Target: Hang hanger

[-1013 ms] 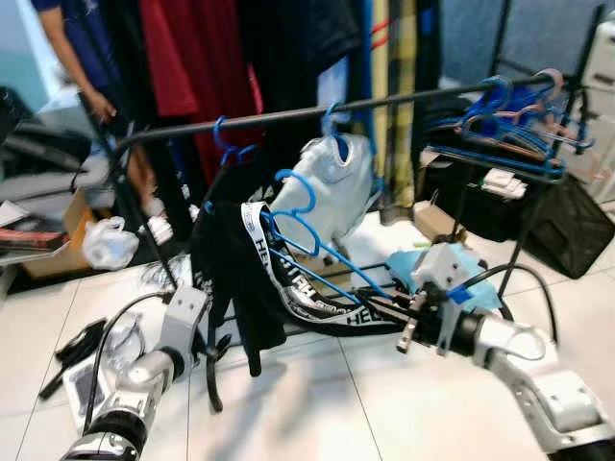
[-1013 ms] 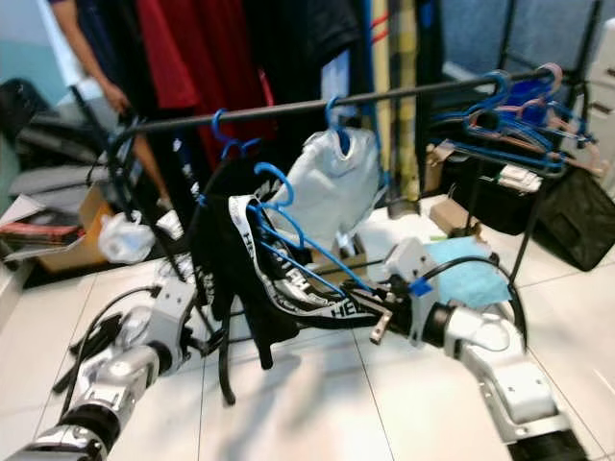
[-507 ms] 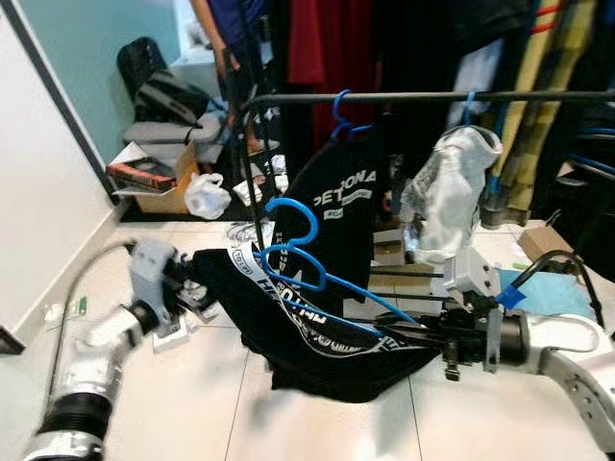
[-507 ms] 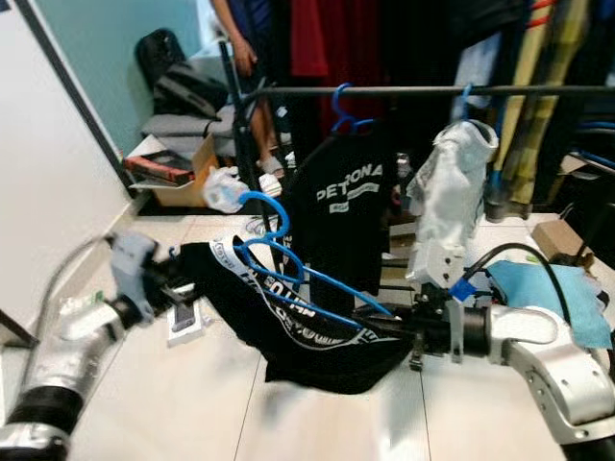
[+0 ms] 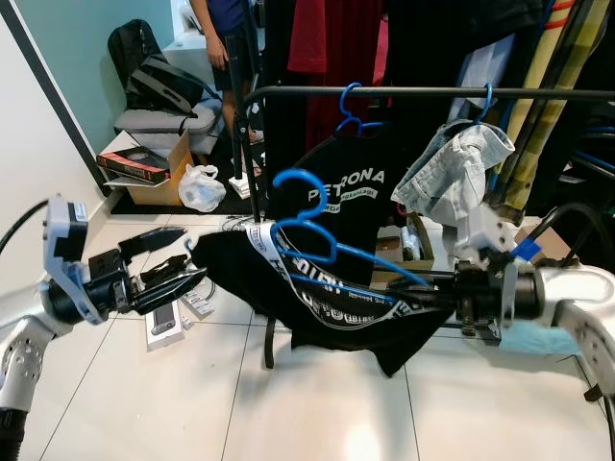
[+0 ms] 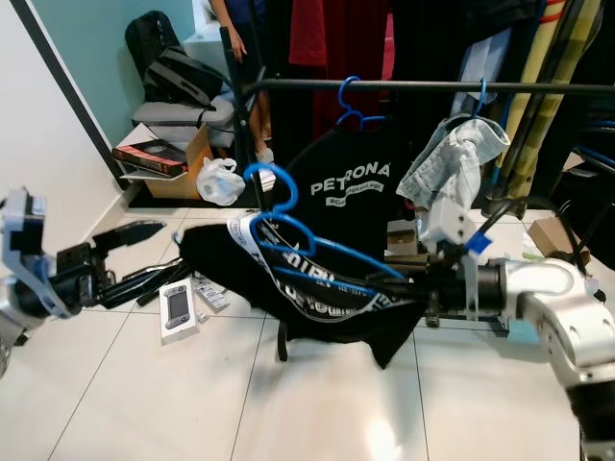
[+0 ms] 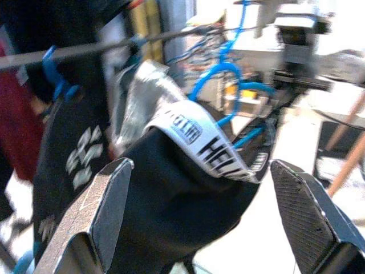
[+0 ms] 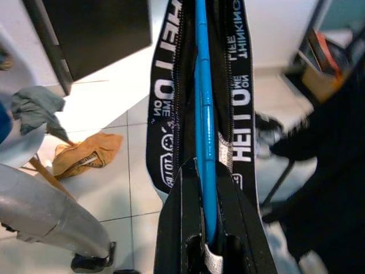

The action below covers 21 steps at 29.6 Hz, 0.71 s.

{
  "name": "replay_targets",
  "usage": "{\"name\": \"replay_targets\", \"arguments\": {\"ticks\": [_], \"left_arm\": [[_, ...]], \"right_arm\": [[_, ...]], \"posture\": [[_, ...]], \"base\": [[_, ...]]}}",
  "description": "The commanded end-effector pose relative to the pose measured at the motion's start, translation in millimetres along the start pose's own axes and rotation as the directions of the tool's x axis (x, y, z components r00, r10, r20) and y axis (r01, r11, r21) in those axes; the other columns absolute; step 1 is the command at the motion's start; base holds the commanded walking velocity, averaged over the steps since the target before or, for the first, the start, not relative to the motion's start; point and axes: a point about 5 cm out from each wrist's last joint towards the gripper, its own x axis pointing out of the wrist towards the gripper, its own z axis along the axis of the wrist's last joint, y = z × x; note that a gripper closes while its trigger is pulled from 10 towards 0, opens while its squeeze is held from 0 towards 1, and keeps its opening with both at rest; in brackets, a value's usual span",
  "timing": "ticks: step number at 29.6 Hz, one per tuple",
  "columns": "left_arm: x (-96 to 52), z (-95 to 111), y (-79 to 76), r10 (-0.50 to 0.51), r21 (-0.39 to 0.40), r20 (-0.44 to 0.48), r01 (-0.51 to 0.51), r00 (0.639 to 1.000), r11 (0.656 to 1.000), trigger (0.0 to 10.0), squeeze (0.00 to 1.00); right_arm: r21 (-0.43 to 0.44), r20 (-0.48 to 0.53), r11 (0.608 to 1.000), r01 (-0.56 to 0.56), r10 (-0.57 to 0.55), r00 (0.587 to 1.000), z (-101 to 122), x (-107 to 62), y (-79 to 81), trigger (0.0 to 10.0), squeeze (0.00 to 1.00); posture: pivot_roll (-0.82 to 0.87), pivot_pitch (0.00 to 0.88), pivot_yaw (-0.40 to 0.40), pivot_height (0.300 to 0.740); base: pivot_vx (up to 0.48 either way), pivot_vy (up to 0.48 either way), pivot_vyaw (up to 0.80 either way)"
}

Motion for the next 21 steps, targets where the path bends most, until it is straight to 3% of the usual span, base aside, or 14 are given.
{"name": "replay_targets", "arguments": {"ticks": [1, 4, 6, 10, 21], "left_arm": [[3.3, 3, -1.9, -0.034, -0.007, 0.005, 0.034, 0.999, 0.999, 10.0, 0.0], [3.3, 3, -1.9, -0.034, -0.007, 0.005, 0.034, 0.999, 0.999, 10.0, 0.0], [13.1, 3, 4.6, -0.005, 0.002, 0.027, 0.005, 1.0, 1.0, 10.0, 0.0], [16.9, 5, 10.3, 0.05, 0.006, 0.055, -0.05, 0.997, 0.999, 10.0, 0.0], [5.6, 14, 15.3, 0.13, 0.04, 0.037, -0.132, 0.991, 0.99, 10.0, 0.0]], "right_arm": [[-0.01, 0.029, 1.0, -0.03, 0.03, 0.999, 8, -3.5, 2.0, 0.0, 0.0], [-0.01, 0.029, 1.0, -0.03, 0.03, 0.999, 8, -3.5, 2.0, 0.0, 0.0], [-0.04, 0.099, 0.998, -0.047, 0.051, 0.994, 27, -11.4, -1.1, 0.0, 0.0], [-0.059, 0.135, 0.997, -0.057, 0.065, 0.989, 37, -16.7, -3.6, 0.0, 0.0], [-0.061, 0.125, 0.997, -0.053, 0.061, 0.99, 37, -20.6, -9.2, 0.0, 0.0]], "posture": [[-0.08, 0.0, 0.052, 0.74], [-0.08, 0.0, 0.052, 0.74], [-0.09, 0.0, 0.059, 0.74], [-0.09, 0.0, 0.057, 0.74], [-0.07, 0.0, 0.041, 0.74]], "base": [[0.0, 0.0, 0.0], [0.0, 0.0, 0.0], [0.0, 0.0, 0.0], [0.0, 0.0, 0.0], [0.0, 0.0, 0.0]]}}
